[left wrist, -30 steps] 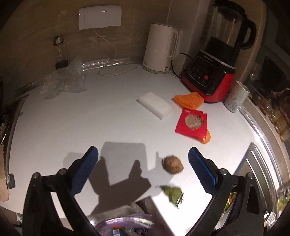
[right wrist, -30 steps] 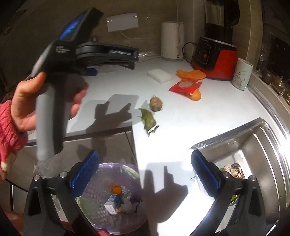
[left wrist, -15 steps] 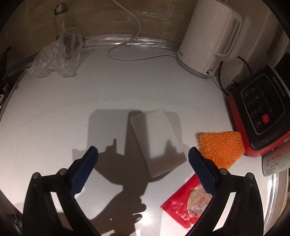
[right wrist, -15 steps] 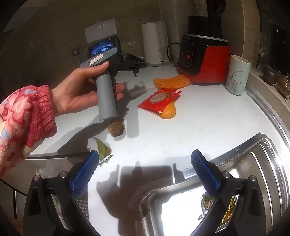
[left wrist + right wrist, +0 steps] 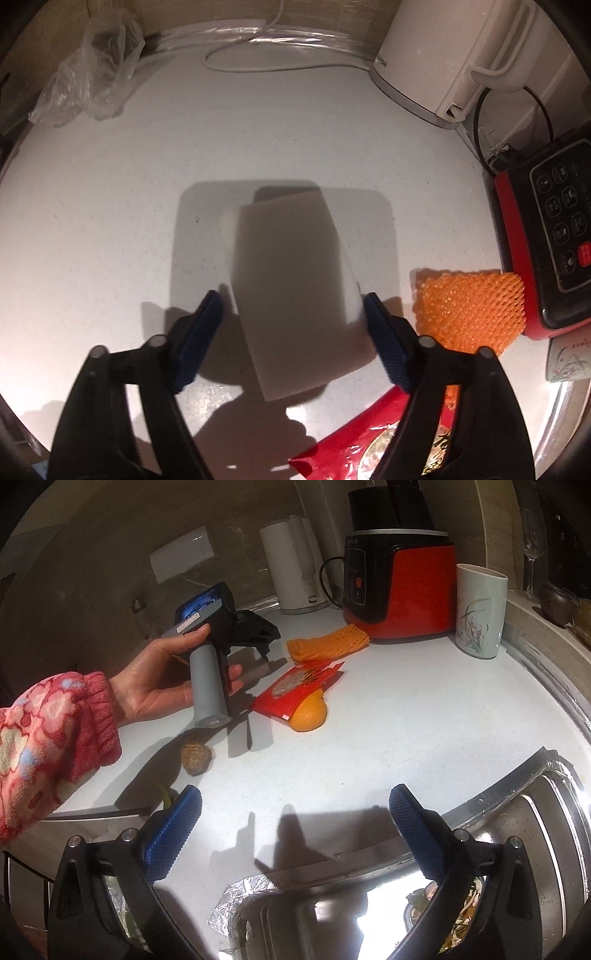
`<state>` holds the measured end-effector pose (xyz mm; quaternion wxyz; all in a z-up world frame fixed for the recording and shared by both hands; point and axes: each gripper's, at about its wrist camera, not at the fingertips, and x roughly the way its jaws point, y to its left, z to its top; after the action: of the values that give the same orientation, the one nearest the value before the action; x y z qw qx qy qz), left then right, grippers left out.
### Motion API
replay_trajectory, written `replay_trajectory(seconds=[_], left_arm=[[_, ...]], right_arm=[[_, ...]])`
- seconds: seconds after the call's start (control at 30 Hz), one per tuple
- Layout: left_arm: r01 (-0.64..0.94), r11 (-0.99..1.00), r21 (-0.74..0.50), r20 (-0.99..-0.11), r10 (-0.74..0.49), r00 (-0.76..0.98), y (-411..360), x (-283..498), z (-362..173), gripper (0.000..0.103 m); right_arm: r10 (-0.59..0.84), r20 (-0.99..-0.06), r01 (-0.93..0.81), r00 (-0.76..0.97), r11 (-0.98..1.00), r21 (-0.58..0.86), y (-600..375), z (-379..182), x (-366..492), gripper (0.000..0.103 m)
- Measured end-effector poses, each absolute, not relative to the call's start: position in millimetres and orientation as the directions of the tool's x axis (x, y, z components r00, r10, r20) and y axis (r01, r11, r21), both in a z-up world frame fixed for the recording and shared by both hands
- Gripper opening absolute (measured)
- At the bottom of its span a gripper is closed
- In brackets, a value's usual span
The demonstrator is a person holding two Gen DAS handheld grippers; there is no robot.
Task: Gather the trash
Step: 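Grasp the white foam block with the left tool while the right tool approaches the orange net, then lift the white block with the left tool while the right tool grasps the orange foam net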
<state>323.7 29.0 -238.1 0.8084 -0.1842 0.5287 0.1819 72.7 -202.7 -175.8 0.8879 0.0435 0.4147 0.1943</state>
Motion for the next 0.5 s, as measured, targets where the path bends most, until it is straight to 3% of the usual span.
replay_trajectory(seconds=[0.1,0.33,0.5], left_arm=[[-0.448,0.886,-0.121,-0.920,0.069,0.386,27,325,-235,0.061],[-0.373,0.910,-0.183,-0.892,0.006,0.452,43,306,-211,0.060],[-0.322,0.930,-0.178,-0.858,0.014,0.514,62,260,-176,0.061]], right_arm=[[0.380,-0.716,-0.324,0.585,0.919,0.223,-200,-174,82,0.101],[0.365,-0.682,-0.411,0.634,0.906,0.103,-183,-153,157,0.101],[0.360,-0.755,-0.498,0.548,0.865,0.051,-144,-164,259,0.101]])
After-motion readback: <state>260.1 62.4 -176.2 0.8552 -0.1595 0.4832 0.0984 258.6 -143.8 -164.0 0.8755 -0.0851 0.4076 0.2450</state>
